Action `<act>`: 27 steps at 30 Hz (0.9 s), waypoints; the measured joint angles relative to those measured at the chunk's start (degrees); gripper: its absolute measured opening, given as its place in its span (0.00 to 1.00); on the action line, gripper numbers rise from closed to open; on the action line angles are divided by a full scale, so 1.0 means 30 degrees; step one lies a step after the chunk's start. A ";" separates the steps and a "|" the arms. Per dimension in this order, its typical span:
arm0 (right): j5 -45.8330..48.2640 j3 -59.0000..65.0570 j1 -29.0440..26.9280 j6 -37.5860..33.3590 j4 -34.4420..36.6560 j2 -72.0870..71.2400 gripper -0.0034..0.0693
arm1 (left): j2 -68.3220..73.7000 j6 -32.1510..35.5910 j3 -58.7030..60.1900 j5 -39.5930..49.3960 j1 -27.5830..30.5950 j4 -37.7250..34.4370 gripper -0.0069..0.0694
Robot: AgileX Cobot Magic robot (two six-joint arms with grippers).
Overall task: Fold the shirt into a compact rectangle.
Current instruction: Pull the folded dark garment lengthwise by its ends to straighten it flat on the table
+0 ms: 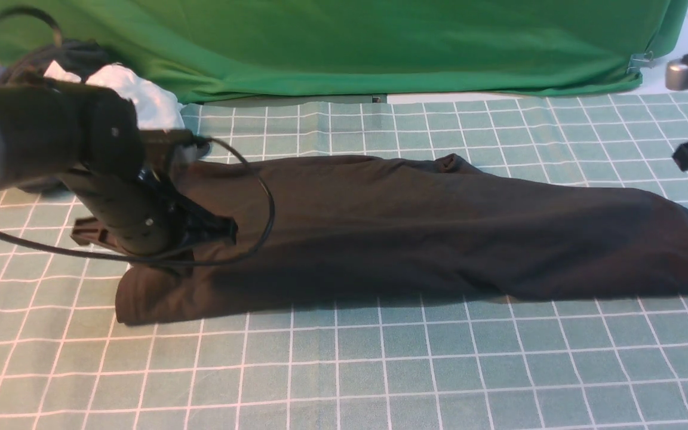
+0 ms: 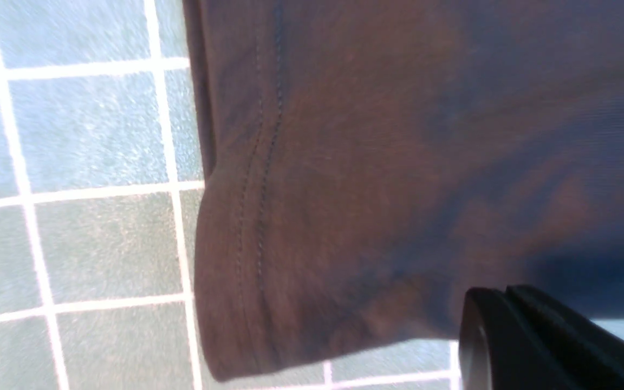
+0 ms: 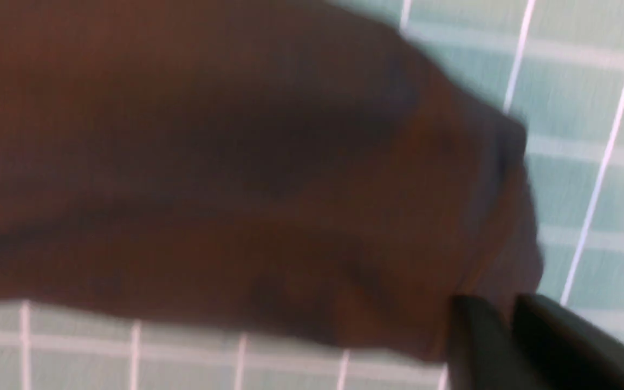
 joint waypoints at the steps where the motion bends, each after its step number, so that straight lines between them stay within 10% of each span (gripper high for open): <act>1: -0.0018 0.0519 -0.0061 0.0293 0.0000 -0.0303 0.10 | -0.0376 0.0000 0.0105 -0.0037 0.0000 -0.0116 0.11; 5: -0.0471 0.3139 -0.0515 0.0617 -0.0018 -0.1331 0.14 | -0.1395 0.0000 0.1201 -0.0825 -0.0018 -0.0476 0.11; 11: -0.2311 0.5258 -0.1681 0.1434 -0.0022 -0.1225 0.70 | -0.0443 0.0000 0.2679 -0.2214 -0.0018 -0.0700 0.11; 15: -0.3734 0.5440 -0.1975 0.1620 0.0066 -0.0454 0.87 | 0.1037 0.0000 0.2677 -0.3146 -0.0018 -0.0757 0.11; 21: -0.5408 0.5461 -0.1975 -0.0096 0.2453 0.0594 0.69 | 0.2178 0.0000 0.2426 -0.3251 -0.0018 -0.0790 0.11; 27: -0.5600 0.5497 -0.1998 -0.1122 0.2599 0.0670 0.18 | 0.2324 0.0000 0.2301 -0.3218 -0.0018 -0.0758 0.11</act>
